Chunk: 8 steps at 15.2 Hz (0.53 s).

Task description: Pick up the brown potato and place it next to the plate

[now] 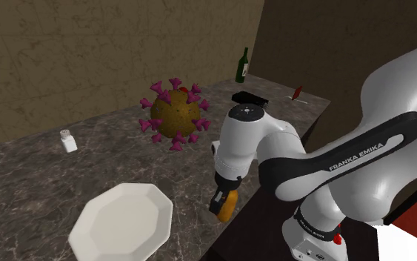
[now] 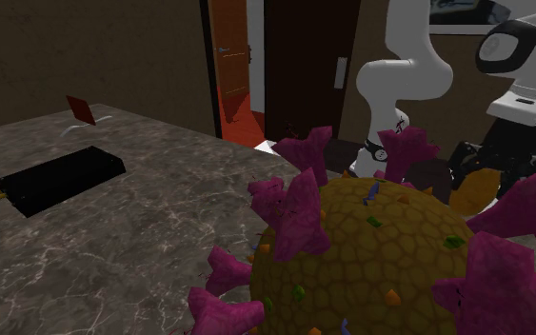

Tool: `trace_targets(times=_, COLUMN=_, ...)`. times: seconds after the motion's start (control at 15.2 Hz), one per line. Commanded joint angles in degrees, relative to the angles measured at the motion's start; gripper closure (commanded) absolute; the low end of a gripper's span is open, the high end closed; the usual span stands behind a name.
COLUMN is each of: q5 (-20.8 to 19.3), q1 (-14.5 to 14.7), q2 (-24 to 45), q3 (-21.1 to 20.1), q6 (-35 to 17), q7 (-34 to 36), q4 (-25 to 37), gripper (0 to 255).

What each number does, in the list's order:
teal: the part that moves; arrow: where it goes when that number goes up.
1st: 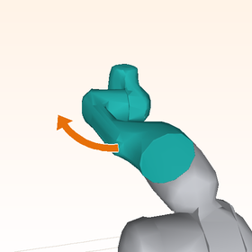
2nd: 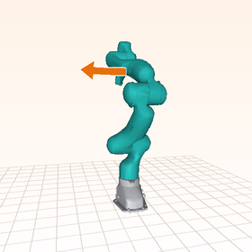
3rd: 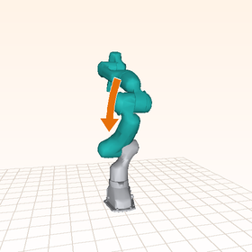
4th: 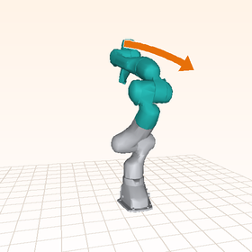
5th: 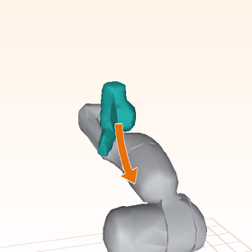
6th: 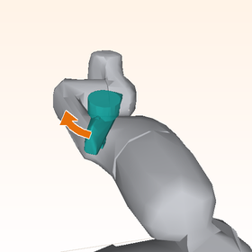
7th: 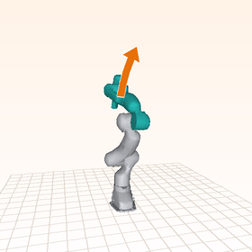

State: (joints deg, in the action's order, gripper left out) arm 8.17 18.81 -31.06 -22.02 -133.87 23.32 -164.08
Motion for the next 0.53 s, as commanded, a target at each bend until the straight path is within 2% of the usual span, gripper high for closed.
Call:
trace_targets(times=0.0, q5=-0.2, q1=-0.3, q2=2.0, q3=-0.5, q6=-2.1, q7=0.3, q4=-1.1, gripper=255)
trace_targets(times=0.46, q5=-0.3, q1=-0.3, q2=2.4, q3=-0.6, q6=-2.7, q7=0.5, q4=-1.3, gripper=255)
